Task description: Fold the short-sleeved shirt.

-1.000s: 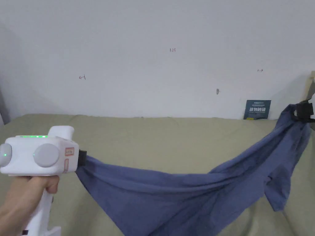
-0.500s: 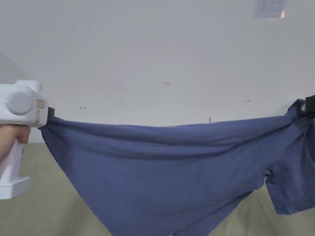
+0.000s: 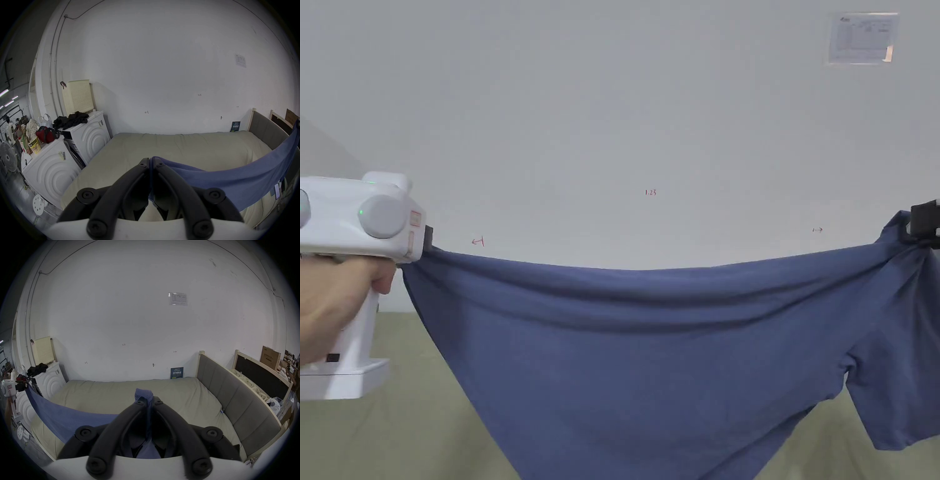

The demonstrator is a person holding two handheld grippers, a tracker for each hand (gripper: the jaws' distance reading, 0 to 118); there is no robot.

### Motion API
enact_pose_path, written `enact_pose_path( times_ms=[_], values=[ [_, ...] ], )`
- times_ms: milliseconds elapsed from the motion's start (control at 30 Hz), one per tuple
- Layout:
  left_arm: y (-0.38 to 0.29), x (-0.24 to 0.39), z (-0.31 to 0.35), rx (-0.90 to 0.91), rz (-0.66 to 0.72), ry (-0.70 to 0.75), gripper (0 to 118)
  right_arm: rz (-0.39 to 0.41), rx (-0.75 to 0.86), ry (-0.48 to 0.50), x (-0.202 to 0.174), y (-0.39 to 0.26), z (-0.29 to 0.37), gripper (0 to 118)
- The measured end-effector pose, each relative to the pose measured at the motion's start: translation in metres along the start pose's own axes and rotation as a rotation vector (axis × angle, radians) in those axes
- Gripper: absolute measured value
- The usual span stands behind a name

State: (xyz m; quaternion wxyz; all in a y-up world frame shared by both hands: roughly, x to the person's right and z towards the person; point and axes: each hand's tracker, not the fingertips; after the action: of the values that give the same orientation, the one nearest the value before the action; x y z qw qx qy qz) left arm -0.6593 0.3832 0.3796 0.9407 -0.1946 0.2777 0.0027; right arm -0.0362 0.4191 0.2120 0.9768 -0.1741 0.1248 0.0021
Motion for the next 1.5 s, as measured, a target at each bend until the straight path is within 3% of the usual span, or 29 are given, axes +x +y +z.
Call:
enact_pose_path(
  times_ms=[500, 567, 700, 800, 967, 1067, 1133, 1300, 1500],
  values=[
    [0.058, 0.04, -0.124, 0.009, -0.014, 0.073, 0, 0.03, -0.003, -0.079, -0.018, 0.034, -0.153, 6],
    [0.054, 0.032, -0.106, 0.012, -0.034, 0.098, 0, 0.03, -0.005, -0.091, -0.022, 0.038, -0.175, 6],
    [0.054, 0.041, -0.143, 0.009, 0.014, 0.107, 0, -0.017, 0.006, -0.082, -0.03, 0.034, -0.211, 6],
    [0.046, 0.055, -0.2, 0.001, 0.022, 0.112, 0, 0.064, -0.03, -0.098, -0.032, 0.019, -0.245, 6],
    [-0.01, 0.054, -0.239, -0.069, -0.003, 0.083, 0, 0.042, -0.08, -0.085, -0.026, -0.039, -0.266, 6],
    [-0.061, 0.055, -0.233, -0.136, 0.071, -0.016, 0, 0.056, -0.153, -0.088, -0.02, -0.086, -0.268, 6],
    [-0.089, 0.054, -0.236, -0.18, 0.023, -0.022, 0, 0.048, -0.204, -0.07, -0.015, -0.121, -0.265, 6],
    [-0.176, 0.052, -0.217, -0.297, -0.041, -0.072, 0, 0.044, -0.282, -0.048, -0.003, -0.209, -0.23, 6],
    [-0.262, 0.025, -0.164, -0.363, 0.025, -0.078, 0, -0.007, -0.368, -0.015, 0.014, -0.296, -0.161, 6]
  ],
)
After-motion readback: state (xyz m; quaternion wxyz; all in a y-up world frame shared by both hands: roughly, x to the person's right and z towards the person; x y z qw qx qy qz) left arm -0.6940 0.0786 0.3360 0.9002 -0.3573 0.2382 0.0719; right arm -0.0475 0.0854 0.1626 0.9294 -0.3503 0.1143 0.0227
